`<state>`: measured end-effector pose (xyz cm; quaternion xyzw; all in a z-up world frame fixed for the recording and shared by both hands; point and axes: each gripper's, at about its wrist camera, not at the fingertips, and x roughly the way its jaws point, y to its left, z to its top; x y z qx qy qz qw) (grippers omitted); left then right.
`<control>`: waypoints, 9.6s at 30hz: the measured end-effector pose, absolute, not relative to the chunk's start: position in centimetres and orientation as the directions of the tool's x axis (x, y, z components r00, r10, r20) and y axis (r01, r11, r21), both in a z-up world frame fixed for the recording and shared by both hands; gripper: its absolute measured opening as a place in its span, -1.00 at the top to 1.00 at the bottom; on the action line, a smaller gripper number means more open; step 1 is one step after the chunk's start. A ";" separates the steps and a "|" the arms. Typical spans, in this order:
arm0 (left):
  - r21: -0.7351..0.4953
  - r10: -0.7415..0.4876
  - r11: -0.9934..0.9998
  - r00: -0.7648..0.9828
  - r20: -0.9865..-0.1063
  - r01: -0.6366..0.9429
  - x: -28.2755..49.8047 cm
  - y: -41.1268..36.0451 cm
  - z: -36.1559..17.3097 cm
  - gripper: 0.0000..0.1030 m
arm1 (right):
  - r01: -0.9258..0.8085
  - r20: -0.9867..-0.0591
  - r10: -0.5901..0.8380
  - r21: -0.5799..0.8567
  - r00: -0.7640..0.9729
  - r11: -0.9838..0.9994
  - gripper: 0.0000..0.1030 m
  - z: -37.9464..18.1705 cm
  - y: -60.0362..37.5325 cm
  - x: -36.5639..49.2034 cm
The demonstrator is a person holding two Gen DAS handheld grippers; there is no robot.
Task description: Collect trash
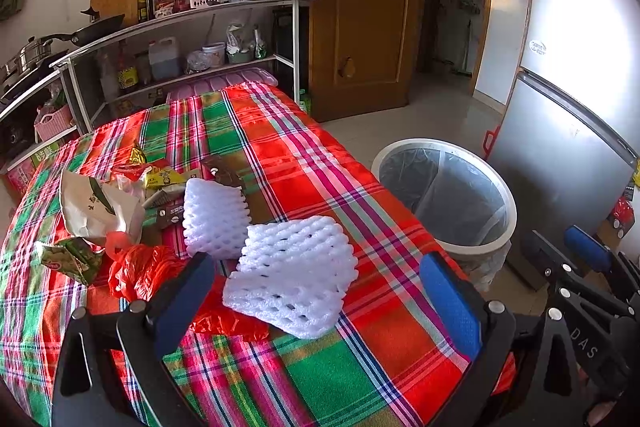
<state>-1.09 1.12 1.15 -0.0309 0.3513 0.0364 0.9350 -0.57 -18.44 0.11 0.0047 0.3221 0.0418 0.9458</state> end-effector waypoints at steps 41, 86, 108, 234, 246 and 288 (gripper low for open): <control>-0.050 0.122 0.977 0.733 -0.669 -0.208 -4.8 10.3 1.5 -1.00 | -0.323 -0.626 0.347 0.158 0.698 0.933 -0.31 -0.5 -13.8 1.6; -0.177 0.069 0.928 0.619 -0.782 -0.327 -6.8 18.8 -3.6 -0.16 | -0.664 -0.678 0.679 0.371 0.284 0.649 0.28 -5.1 1.1 2.6; -0.150 0.052 0.962 0.693 -0.719 -0.228 -7.0 15.6 -0.2 0.09 | -0.631 -0.609 0.680 0.349 0.410 0.693 0.63 -2.2 -3.1 1.4; -0.175 0.176 0.882 0.650 -0.739 -0.438 -7.5 28.8 -3.4 -0.72 | -0.633 -0.710 0.558 0.205 0.429 0.747 -0.27 -3.6 4.8 7.4; -0.215 0.128 0.886 0.663 -0.738 -0.411 -6.4 28.7 -4.1 -0.67 | -0.631 -0.732 0.538 0.192 0.418 0.751 -0.31 -4.5 6.4 7.8; -0.196 0.112 0.929 0.743 -0.660 -0.314 -6.8 24.6 0.6 0.07 | -0.632 -0.633 0.612 0.240 0.473 0.737 0.60 -1.8 2.1 5.6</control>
